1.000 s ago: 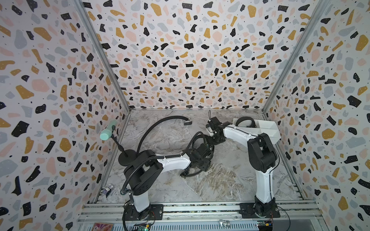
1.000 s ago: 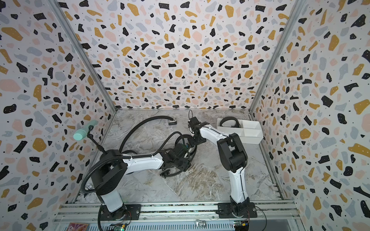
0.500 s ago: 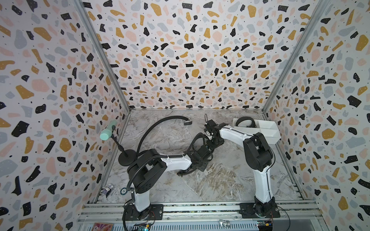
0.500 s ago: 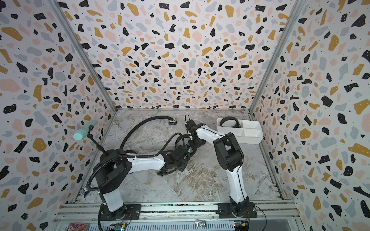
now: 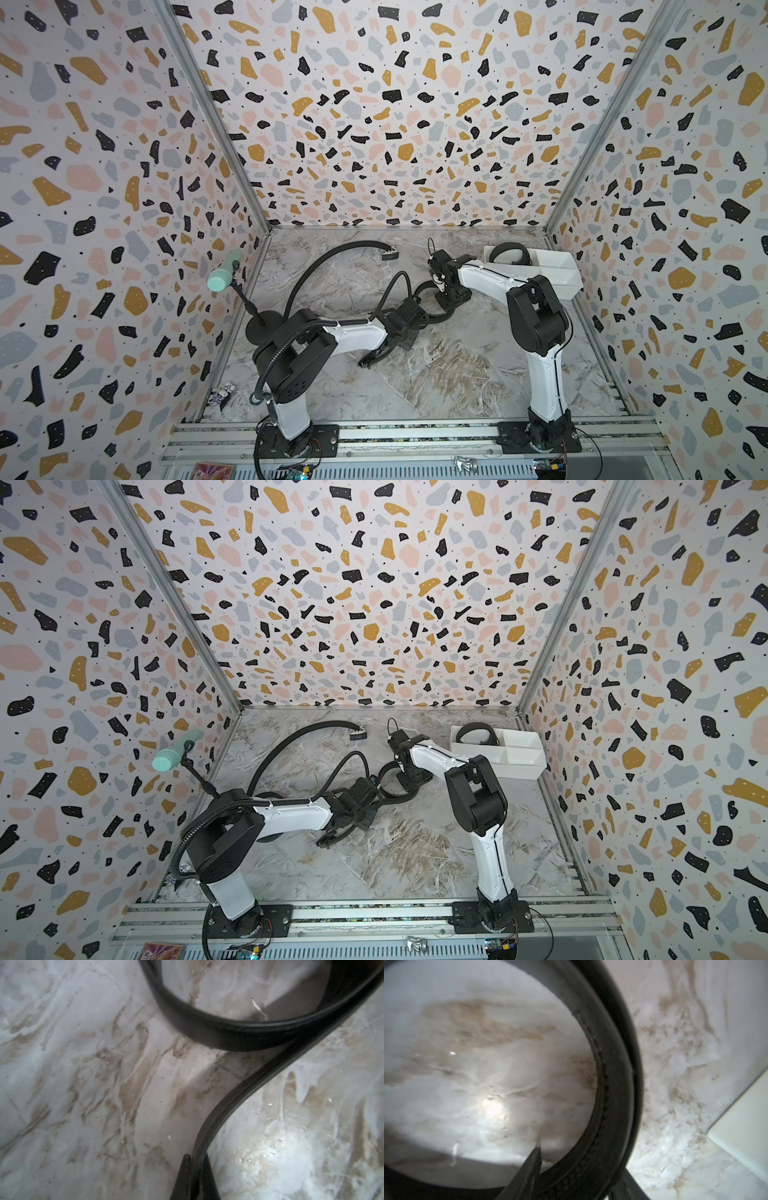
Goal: Place the belts into the storage roll
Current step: Roll the belt at the center of the board.
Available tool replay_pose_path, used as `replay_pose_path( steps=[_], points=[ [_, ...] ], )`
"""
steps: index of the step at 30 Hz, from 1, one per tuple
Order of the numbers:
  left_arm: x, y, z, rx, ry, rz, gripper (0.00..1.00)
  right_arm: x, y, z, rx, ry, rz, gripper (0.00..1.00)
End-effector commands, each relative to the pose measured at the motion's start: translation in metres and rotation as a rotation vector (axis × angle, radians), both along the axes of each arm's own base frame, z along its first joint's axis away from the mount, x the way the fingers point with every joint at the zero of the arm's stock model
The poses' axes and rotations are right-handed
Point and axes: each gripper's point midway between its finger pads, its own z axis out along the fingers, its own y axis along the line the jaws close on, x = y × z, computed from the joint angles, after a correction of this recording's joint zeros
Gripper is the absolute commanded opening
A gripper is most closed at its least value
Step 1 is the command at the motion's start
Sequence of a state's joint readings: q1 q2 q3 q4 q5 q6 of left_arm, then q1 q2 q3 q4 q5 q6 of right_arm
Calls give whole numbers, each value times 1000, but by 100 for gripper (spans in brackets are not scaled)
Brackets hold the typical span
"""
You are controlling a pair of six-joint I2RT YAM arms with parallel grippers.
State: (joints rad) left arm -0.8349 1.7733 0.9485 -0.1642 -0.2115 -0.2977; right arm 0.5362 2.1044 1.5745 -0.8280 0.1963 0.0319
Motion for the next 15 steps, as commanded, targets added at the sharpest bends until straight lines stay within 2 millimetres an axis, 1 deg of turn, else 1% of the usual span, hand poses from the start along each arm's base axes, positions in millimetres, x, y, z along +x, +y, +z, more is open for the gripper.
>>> replay_pose_path(
  steps=[1, 9, 15],
  points=[
    [-13, 51, -23, 180, 70, 48, 0, -17, -31, 4, -96, 56, -7, 50],
    [-8, 76, -21, 221, 67, 102, 0, -14, -45, 0, -107, 69, -35, 50],
    [-7, 89, -20, 229, 66, 136, 0, -15, -44, -5, -99, 83, -38, 50]
  ],
)
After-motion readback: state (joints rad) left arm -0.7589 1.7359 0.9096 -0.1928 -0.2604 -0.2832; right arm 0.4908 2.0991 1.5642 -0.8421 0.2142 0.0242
